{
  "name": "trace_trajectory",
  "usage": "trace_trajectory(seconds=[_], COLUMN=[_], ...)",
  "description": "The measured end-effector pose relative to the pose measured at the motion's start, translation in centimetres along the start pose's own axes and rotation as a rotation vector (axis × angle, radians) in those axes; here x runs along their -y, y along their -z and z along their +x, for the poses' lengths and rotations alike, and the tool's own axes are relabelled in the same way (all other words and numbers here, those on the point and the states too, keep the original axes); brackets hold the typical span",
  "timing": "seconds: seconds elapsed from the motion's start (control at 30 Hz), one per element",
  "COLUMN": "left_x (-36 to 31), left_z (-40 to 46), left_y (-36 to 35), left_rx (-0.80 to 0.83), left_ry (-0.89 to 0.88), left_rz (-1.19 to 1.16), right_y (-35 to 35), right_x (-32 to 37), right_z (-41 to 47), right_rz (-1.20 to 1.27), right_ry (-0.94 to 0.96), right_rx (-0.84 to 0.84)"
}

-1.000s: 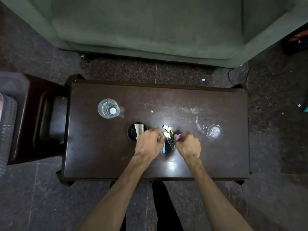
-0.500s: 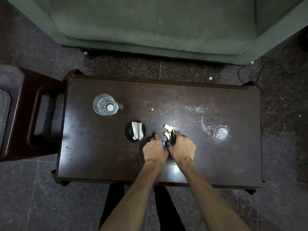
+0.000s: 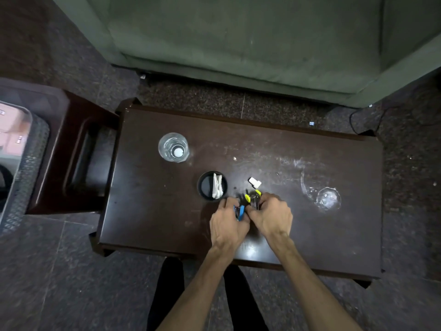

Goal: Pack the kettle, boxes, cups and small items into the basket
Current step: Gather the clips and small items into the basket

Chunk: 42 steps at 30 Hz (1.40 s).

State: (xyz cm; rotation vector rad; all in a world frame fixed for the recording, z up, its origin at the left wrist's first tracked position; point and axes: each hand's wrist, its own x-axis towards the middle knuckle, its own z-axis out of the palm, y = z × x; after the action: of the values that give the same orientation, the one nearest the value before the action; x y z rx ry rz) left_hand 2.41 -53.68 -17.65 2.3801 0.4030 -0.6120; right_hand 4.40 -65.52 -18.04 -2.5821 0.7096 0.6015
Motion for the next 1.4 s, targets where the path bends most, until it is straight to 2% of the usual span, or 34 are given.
trace_trajectory(seconds=[0.23,0.4,0.6,0.77,1.0,1.23,1.4], left_x=[-1.0,-1.0,3.7,10.6,20.5,24.8,25.5], left_z=[-1.2,0.7,5.0,8.4,12.3,15.0,15.8], left_y=[7.2,14.5,24.9,32.4,38.9,39.5,39.1], left_rx=[-0.219,-0.385,-0.555,-0.733,-1.001,-1.033,-0.988], left_ry=[-0.018,-0.076,-0.026,0.092,0.485,0.673,0.744], left_rz=[-0.295,-0.468,-0.544,-0.511,-0.697,-0.789,-0.847], right_y=[4.6,7.0,5.4,1.3,-6.1,-11.1,-13.2], right_x=[6.7,15.0,27.5,38.9,52.5,58.3,60.0], right_z=[-2.8,-4.3,-5.5,-7.0,-9.4,-10.0,-10.9], right_rz=[0.256,0.389,0.426,0.358,0.154,-0.218,-0.423], right_ry=[-0.015,0.144,0.331,0.466,0.695,0.896,1.065], right_rx=[-0.072,-0.141,-0.094,-0.007,0.215,0.247,0.178])
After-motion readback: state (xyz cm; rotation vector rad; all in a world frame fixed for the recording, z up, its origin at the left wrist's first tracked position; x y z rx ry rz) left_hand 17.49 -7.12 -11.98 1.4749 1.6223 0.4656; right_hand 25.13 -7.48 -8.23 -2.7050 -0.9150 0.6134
